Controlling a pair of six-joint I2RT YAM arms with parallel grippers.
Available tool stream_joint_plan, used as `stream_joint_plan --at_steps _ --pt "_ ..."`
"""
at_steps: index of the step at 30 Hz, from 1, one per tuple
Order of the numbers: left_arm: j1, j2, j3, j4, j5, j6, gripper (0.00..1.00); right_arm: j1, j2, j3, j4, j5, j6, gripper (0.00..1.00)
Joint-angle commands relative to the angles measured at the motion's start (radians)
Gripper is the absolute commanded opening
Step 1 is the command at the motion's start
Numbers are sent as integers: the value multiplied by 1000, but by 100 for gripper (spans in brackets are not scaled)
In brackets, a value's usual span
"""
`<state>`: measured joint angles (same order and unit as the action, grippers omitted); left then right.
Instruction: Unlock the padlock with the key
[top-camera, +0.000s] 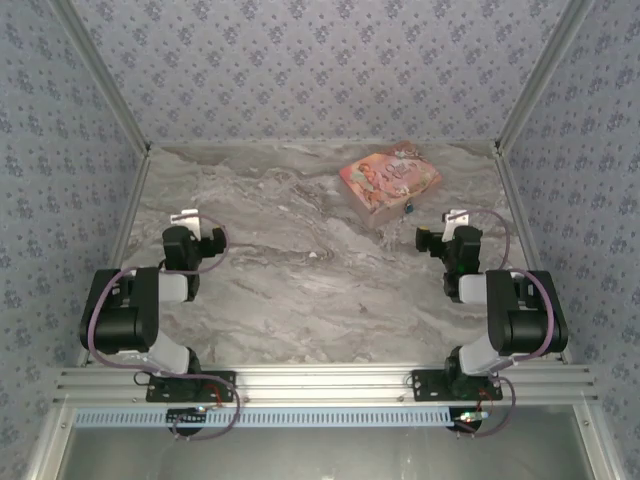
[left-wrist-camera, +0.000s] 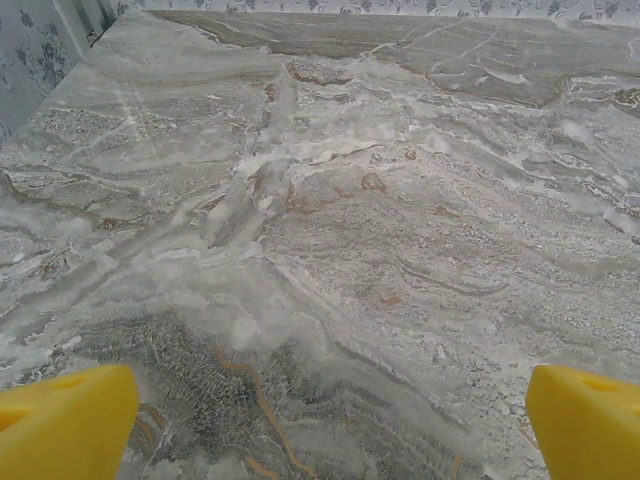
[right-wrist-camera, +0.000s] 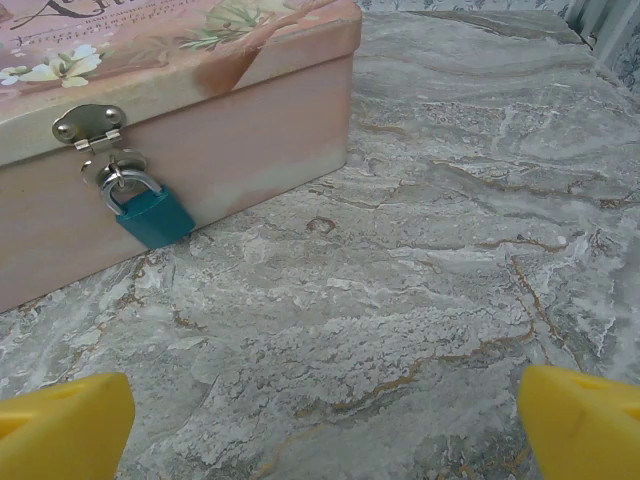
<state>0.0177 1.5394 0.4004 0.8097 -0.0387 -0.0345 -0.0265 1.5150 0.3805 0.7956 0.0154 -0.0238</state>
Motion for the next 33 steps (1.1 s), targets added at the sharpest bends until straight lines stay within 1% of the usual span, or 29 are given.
stream_joint_plan --at_steps 1,17,22,24,25,26,29,33 --pt "-1 -7 14 0 -6 10 99 -3 7 9 7 19 -1 100" --pt "1 -6 14 0 -1 8 99 -3 7 9 5 18 -1 100" --pt "7 -7 14 0 9 4 99 -7 7 11 3 12 2 100" --pt "8 -11 14 -1 -4 -3 99 -16 6 8 6 -4 7 100" --pt "7 -25 16 -15 -18 -10 99 -20 5 5 9 -15 8 100" --pt "6 -63 27 -65 -24 -9 99 -24 2 5 11 -22 12 100" --pt "4 -201 110 -302 -48 -19 100 -42 -40 24 -61 -20 35 100" --pt "-1 -324 173 -396 -62 -116 99 -47 -156 60 -208 -20 38 100"
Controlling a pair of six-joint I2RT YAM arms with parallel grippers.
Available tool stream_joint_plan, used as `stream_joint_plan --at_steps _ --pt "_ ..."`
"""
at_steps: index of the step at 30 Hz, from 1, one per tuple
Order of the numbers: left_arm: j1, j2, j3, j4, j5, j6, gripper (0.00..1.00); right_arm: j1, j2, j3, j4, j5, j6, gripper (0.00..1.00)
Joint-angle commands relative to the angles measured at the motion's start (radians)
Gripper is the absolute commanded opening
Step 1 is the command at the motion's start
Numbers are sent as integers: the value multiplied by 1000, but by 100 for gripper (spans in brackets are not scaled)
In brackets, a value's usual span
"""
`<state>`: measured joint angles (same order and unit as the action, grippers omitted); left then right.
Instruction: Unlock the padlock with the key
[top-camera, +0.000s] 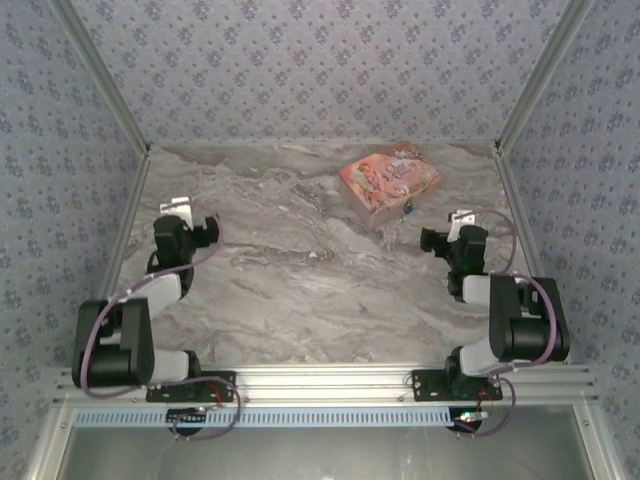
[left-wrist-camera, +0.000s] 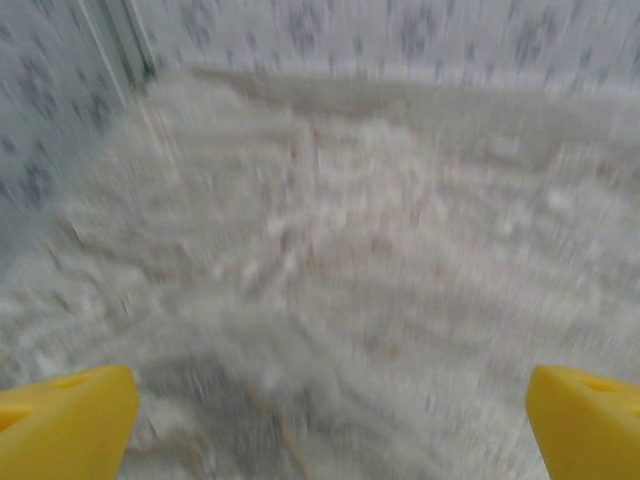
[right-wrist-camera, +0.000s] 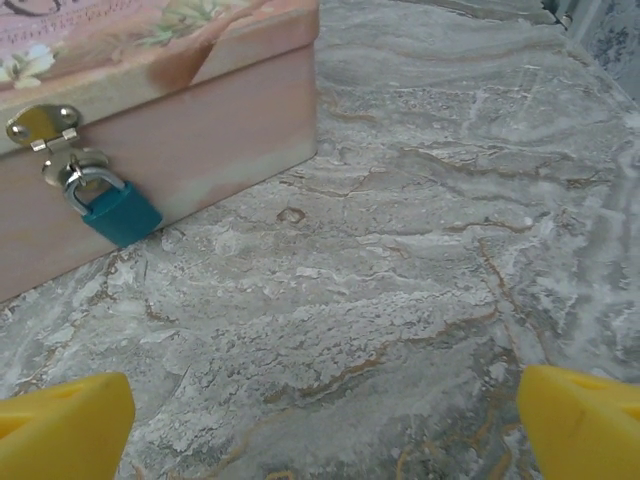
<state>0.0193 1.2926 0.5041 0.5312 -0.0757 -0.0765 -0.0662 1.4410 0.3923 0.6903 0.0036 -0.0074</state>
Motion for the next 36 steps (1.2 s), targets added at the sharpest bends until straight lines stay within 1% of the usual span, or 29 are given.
stream_joint_plan --at_steps 1,4,6,10,13,15,17,21,24,28,30,33,36 --pt "-5 -97 90 -157 -28 -98 100 -6 -118 53 -136 -11 22 100" --pt "-8 -154 156 -308 -7 -199 99 -9 -254 95 -310 -7 73 100" --pt "-12 -194 178 -392 24 -283 99 -5 -335 144 -480 -10 128 100" --pt "-38 -260 173 -520 153 -405 99 36 -464 199 -750 -29 255 99" --pt "-113 -297 139 -571 207 -476 100 109 -531 230 -944 -51 350 92" --pt "-181 -310 102 -568 224 -534 100 193 -554 240 -1050 -58 404 87" --pt "-252 -313 72 -544 223 -575 99 286 -560 236 -1117 -51 451 84" --pt "-387 -281 29 -447 184 -645 100 495 -542 206 -1178 -14 552 82" --pt "-443 -218 41 -402 172 -658 100 624 -499 178 -1168 16 616 80" --pt "-482 -142 63 -360 169 -673 100 742 -408 189 -1166 75 688 76" --pt "-498 -118 70 -342 169 -676 99 806 -342 216 -1166 120 717 76" --pt "-508 -101 74 -335 163 -681 99 871 -227 277 -1174 174 744 74" --pt "-512 -108 74 -338 156 -683 99 914 -113 346 -1199 228 779 67"
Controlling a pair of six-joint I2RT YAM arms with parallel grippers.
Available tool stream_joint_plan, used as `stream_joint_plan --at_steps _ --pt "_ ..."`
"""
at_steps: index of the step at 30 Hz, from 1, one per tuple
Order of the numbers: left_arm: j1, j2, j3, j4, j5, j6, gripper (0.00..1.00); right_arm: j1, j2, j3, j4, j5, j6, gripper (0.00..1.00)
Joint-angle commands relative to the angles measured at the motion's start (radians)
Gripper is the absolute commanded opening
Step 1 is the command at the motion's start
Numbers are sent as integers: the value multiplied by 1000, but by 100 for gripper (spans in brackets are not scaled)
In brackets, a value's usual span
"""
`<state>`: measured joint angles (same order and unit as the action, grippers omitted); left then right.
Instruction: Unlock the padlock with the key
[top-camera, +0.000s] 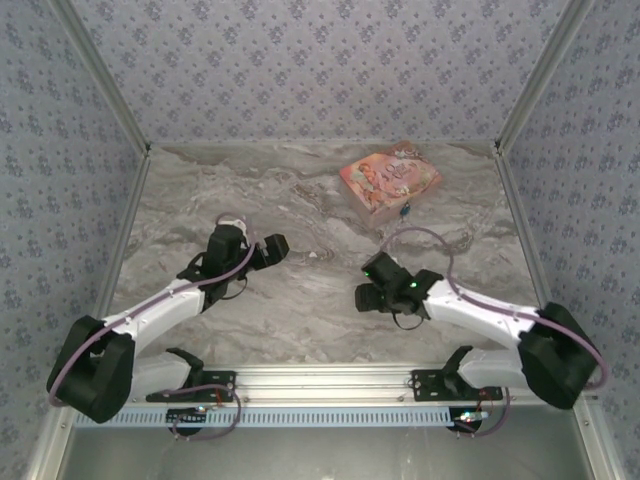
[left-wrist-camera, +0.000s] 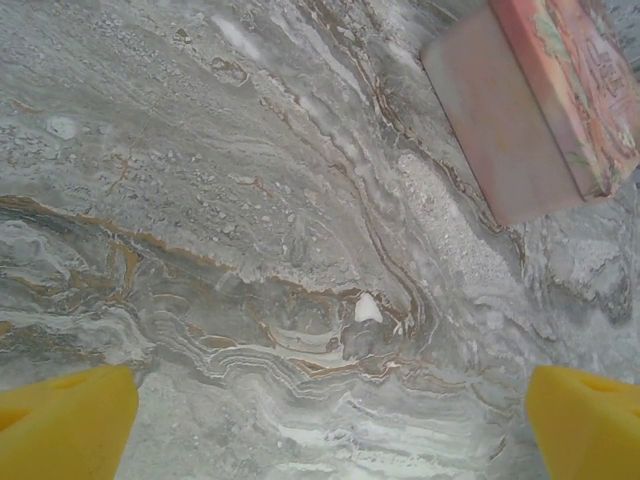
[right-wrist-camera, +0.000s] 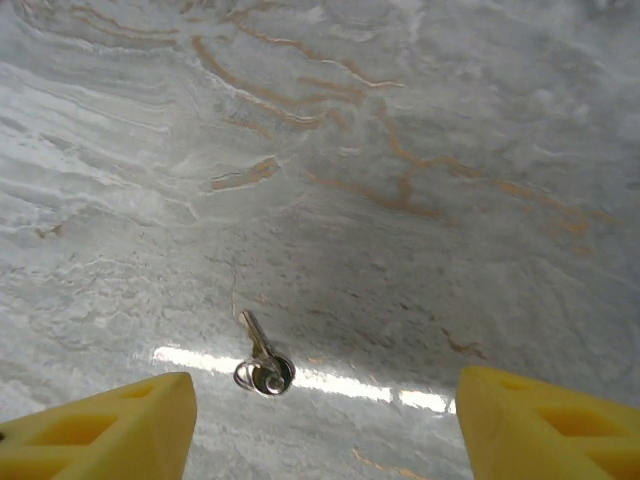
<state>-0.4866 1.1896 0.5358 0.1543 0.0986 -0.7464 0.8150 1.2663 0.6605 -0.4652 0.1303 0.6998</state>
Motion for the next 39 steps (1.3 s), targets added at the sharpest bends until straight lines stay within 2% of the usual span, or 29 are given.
stream_joint_plan --at_steps 1,8,17,26,39 --pt "-6 -10 41 33 -22 -13 99 43 94 95 -52 115 82 67" --pt "-7 -58 39 -13 -58 10 99 96 244 169 -91 146 114 65" --pt "-7 -88 46 -48 -89 37 99 126 299 180 -131 138 127 58" --pt "-7 -103 47 -71 -99 46 99 153 291 136 -163 143 181 49" --pt "-6 -109 42 -73 -109 49 99 151 234 77 -158 136 210 42"
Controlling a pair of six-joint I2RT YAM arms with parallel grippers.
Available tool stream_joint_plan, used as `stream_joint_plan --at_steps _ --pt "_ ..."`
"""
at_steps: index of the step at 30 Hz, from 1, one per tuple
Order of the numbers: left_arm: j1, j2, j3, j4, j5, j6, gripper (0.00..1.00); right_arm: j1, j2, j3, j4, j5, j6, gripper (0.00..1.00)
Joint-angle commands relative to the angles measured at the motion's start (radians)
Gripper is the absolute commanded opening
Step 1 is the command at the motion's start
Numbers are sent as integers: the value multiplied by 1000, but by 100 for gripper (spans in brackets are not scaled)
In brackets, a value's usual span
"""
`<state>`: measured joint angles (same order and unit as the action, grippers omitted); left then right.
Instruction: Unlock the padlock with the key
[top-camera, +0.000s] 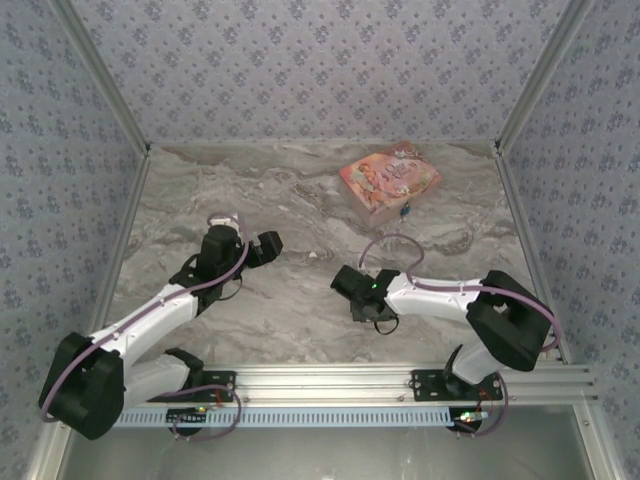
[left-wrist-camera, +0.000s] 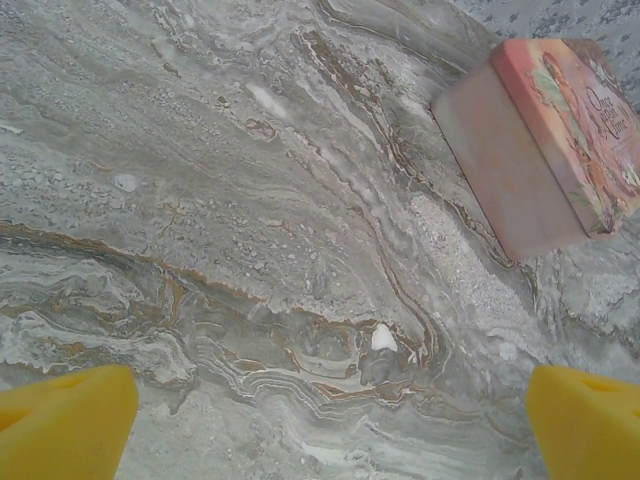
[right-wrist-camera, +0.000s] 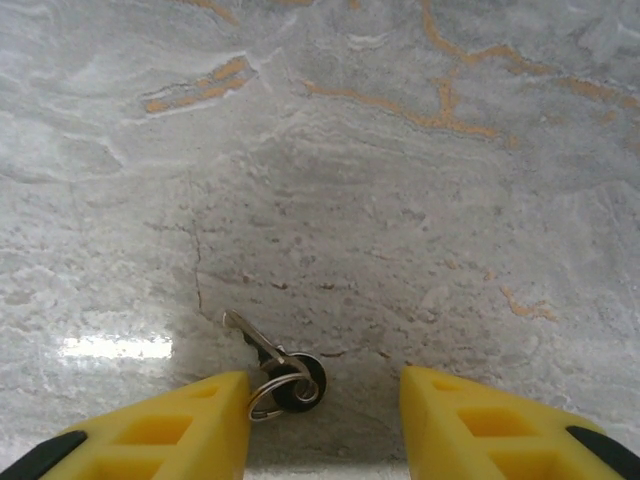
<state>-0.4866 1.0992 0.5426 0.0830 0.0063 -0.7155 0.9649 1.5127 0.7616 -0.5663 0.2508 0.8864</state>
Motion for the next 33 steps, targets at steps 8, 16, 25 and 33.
stream_joint_plan --at_steps 8,16,25,33 --pt "-7 -18 34 -2 -18 18 99 -4 -20 -37 -40 2 23 27" --pt "-7 -24 37 -2 -17 23 99 -18 -49 -63 6 -7 19 13" --pt "-7 -30 45 -2 1 27 99 -37 -151 -131 95 9 -26 0" --pt "-9 -36 79 -5 99 0 99 -82 -347 -260 334 21 -110 0"
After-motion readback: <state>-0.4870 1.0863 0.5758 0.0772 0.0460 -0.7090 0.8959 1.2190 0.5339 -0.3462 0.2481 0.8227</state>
